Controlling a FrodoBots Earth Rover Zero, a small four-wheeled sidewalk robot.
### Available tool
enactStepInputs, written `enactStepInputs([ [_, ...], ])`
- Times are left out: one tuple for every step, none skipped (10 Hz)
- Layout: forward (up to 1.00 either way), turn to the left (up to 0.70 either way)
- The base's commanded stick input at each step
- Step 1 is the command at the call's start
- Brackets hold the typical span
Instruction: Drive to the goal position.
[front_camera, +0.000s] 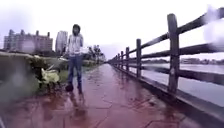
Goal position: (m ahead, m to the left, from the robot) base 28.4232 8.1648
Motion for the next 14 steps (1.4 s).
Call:
enactStepInputs([
  [1.00,0.00],
  [1.00,0.00],
  [1.00,0.02],
  [1.00,0.04],
  [1.00,0.05],
  [1.00,0.05],
  [1.00,0.05],
  [1.00,0.05],
  [1.00,0.05],
  [1.00,0.05],
  [1.00,0.05],
  [1.00,0.05],
  [1.00,0.05],
  [1.00,0.05],
])
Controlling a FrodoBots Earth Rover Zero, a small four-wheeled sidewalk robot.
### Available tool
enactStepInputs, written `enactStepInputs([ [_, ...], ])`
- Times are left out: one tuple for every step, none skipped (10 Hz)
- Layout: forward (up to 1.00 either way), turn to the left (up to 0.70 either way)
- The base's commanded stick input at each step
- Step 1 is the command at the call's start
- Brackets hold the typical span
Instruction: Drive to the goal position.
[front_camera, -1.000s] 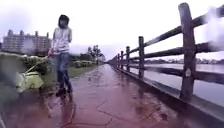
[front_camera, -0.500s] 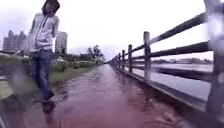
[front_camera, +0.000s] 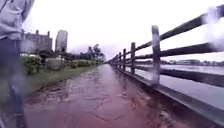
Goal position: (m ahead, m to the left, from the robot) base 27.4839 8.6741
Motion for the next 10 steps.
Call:
enactStepInputs([
  [1.00,0.05],
  [1.00,0.05],
  [1.00,0.05],
  [1.00,0.01],
  [1.00,0.00],
  [1.00,0.00],
  [1.00,0.00],
  [1.00,0.00],
  [1.00,0.00],
  [1.00,0.00],
])
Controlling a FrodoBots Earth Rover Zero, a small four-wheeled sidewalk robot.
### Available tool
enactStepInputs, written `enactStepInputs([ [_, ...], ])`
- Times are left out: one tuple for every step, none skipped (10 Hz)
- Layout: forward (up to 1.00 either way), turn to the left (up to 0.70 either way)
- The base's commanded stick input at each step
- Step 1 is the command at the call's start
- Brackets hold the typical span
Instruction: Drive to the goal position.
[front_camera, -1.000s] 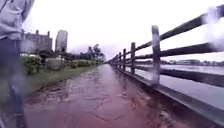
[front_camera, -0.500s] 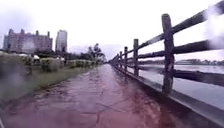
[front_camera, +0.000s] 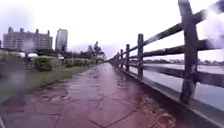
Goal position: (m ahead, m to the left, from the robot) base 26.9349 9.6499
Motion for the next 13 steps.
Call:
enactStepInputs([
  [1.00,0.21],
  [1.00,0.33],
  [1.00,0.35],
  [1.00,0.35],
  [1.00,0.33],
  [1.00,0.23],
  [1.00,0.00],
  [1.00,0.00],
  [1.00,0.00],
  [1.00,0.00],
  [1.00,0.00],
  [1.00,0.00],
  [1.00,0.00],
])
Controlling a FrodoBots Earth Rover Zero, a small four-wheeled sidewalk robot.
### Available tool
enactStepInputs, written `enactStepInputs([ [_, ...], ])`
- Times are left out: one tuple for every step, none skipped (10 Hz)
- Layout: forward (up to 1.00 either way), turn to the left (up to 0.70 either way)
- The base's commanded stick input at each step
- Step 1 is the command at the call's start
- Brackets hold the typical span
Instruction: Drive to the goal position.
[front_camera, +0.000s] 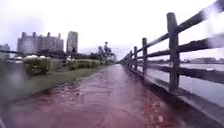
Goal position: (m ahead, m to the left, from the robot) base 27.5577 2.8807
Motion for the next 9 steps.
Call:
enactStepInputs([
  [1.00,0.00],
  [1.00,0.00],
  [1.00,0.00],
  [1.00,0.00],
  [1.00,0.00],
  [1.00,0.06],
  [1.00,0.11],
  [1.00,0.05],
  [1.00,0.00],
])
